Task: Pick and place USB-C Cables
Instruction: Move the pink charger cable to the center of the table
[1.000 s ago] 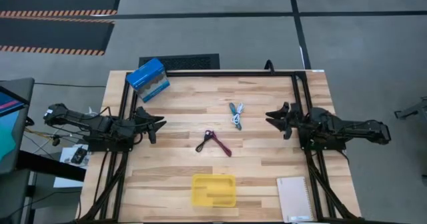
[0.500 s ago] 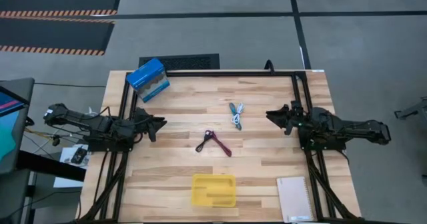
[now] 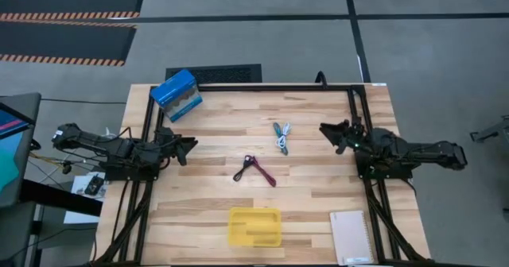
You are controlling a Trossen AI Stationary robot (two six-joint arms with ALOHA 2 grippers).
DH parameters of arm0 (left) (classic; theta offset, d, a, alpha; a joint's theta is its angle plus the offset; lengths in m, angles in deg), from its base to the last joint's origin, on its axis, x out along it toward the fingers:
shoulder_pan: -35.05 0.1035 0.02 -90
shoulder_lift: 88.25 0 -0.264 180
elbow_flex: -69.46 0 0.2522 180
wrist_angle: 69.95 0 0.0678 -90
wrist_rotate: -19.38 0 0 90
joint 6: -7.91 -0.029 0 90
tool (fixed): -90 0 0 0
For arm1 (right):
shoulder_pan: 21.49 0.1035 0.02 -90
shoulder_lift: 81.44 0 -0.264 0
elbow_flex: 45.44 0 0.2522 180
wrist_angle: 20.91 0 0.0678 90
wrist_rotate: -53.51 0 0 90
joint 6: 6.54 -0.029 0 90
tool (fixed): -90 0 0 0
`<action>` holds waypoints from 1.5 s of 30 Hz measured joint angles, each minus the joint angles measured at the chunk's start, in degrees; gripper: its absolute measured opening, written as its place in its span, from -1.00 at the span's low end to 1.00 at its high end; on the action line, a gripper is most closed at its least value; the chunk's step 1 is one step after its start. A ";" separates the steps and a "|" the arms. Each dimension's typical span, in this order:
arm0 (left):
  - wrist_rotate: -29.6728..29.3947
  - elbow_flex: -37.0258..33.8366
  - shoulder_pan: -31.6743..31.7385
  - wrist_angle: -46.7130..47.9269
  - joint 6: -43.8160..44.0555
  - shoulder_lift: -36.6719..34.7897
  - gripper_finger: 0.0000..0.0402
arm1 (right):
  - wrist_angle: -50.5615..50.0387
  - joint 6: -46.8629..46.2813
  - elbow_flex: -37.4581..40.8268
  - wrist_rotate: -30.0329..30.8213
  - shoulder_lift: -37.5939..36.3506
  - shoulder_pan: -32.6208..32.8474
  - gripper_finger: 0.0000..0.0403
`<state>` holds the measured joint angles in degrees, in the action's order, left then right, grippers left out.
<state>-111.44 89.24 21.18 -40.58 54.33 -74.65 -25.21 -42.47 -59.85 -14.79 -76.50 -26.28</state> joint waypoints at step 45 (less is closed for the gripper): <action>-5.60 0.07 0.04 -17.13 -12.83 -0.09 -0.27 | -1.65 5.55 -5.12 1.96 3.74 6.21 -0.04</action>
<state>-117.04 89.31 21.23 -57.71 41.50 -74.73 -26.86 -36.92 -64.97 -12.83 -72.76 -20.07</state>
